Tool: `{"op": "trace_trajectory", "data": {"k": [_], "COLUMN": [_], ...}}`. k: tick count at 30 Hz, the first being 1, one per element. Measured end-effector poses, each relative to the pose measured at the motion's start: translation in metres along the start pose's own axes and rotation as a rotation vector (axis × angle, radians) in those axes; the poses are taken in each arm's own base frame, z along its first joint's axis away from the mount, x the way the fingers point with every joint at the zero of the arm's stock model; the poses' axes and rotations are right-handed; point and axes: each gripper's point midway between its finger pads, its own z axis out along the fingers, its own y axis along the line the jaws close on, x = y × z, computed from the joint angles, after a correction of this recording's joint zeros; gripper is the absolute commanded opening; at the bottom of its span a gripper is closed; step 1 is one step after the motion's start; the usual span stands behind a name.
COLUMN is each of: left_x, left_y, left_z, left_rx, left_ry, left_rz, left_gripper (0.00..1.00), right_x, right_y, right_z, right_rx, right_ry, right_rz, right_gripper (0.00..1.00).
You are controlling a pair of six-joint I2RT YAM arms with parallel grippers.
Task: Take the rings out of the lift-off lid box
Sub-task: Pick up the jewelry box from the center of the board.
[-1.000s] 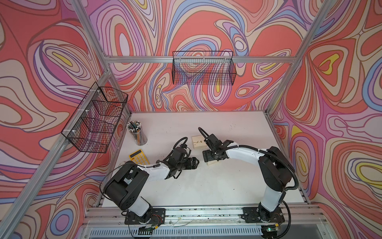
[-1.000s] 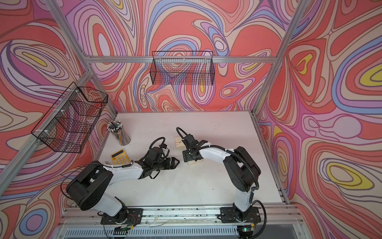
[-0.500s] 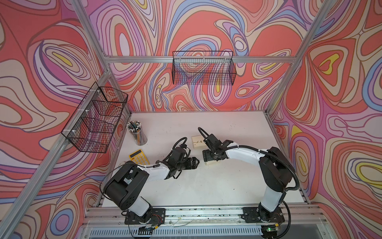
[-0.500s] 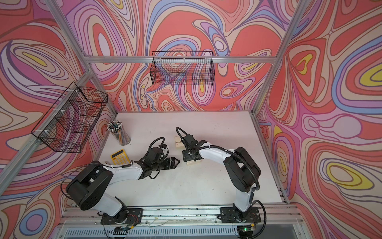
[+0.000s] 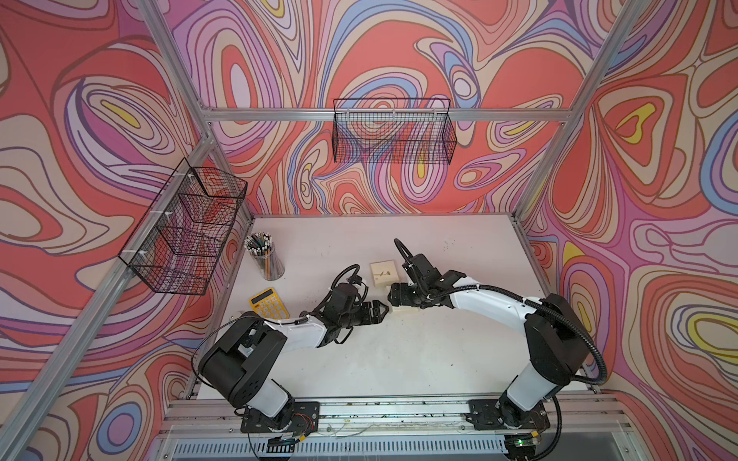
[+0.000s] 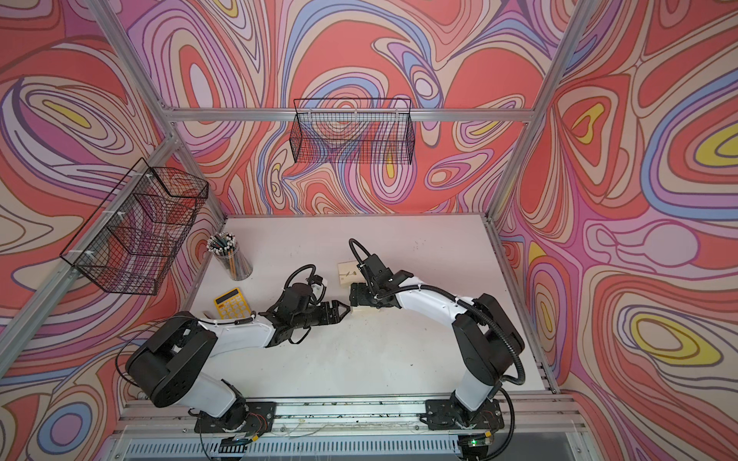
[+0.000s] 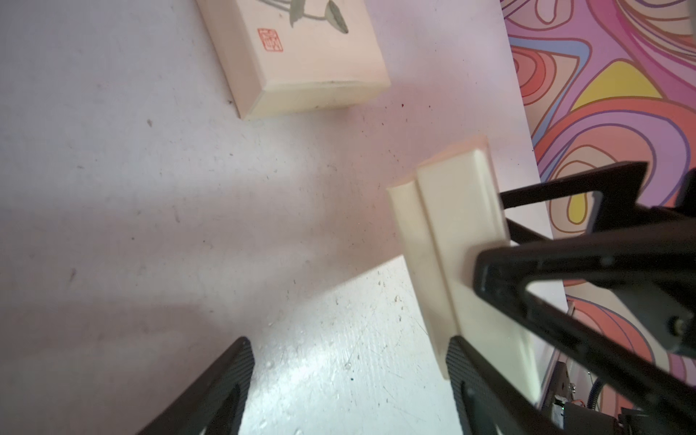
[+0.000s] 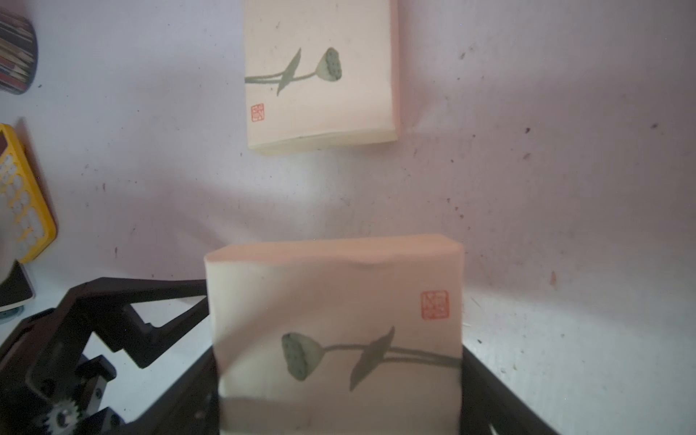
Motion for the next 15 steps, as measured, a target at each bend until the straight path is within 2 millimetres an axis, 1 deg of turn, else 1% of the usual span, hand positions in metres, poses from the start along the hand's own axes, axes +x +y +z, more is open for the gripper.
{"op": "trace_trajectory", "data": {"k": [7,15], "left_x": [-0.0015,-0.0007], "left_y": [0.0006,0.0005], "left_z": [-0.0003,0.0026], "left_rx": [0.0,0.009], "left_ry": [-0.001,0.004], "left_rz": [-0.006,-0.011], "left_gripper": [0.83,0.81], "right_x": [0.0073,0.0082], "right_y": [0.0002,-0.0003], "right_z": [0.0048,0.0046], "right_rx": [-0.059,-0.089], "right_ry": [0.021,0.024], "right_rz": [0.051,0.086], "right_gripper": [0.73,0.72]}}
